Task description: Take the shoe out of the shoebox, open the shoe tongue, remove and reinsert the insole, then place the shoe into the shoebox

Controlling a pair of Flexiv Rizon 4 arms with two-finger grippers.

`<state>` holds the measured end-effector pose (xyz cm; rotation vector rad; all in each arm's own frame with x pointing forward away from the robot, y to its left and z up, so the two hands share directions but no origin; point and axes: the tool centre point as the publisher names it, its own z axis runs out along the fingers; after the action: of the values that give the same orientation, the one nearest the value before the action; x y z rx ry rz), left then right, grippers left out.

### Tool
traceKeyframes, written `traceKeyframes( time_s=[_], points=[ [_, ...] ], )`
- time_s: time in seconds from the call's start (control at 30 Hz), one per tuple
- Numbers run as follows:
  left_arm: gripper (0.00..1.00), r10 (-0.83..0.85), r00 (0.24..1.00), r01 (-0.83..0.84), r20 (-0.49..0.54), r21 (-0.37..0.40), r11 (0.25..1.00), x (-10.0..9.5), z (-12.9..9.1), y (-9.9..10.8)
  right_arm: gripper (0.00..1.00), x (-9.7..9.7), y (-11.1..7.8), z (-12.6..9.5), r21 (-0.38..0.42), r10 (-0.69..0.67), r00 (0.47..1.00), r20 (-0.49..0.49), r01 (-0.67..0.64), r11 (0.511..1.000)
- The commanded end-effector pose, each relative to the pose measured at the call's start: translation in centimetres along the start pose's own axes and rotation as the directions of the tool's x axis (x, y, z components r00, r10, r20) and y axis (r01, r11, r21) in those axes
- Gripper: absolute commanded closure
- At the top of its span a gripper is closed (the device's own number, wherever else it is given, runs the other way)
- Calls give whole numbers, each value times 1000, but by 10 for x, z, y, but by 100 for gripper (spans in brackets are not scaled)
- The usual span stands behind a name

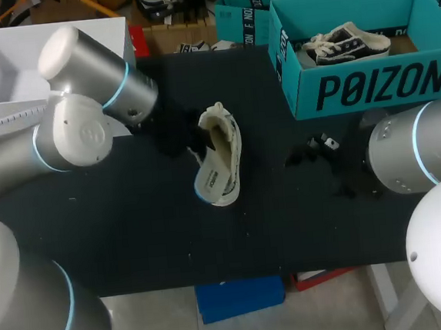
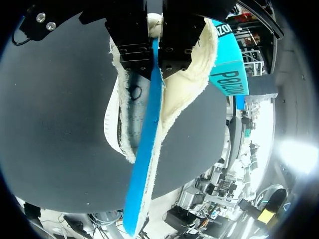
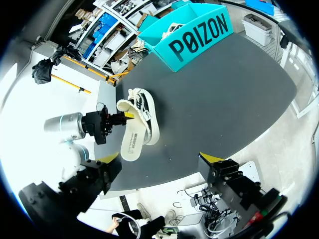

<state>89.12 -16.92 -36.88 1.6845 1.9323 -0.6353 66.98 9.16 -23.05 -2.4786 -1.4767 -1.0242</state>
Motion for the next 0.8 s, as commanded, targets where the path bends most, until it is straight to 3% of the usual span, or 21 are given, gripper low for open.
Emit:
traceKeyframes(
  time_s=[0.03,0.7,0.73,0.8],
  points=[
    [100,2,1000,-2,14,-7,1000,2,10,1,0,3,-5,6,-24,4,1000,3,-4,1000],
    [100,1,997,6,71,-98,995,-2,14,22,0,3,-5,6,-24,4,1000,3,-4,1000],
    [74,-1,996,9,84,-94,996,-5,13,20,0,3,-5,6,-24,4,1000,3,-4,1000],
    [2,-2,995,11,105,-85,996,-9,10,17,0,3,-5,6,-24,4,1000,3,-4,1000]
  ],
)
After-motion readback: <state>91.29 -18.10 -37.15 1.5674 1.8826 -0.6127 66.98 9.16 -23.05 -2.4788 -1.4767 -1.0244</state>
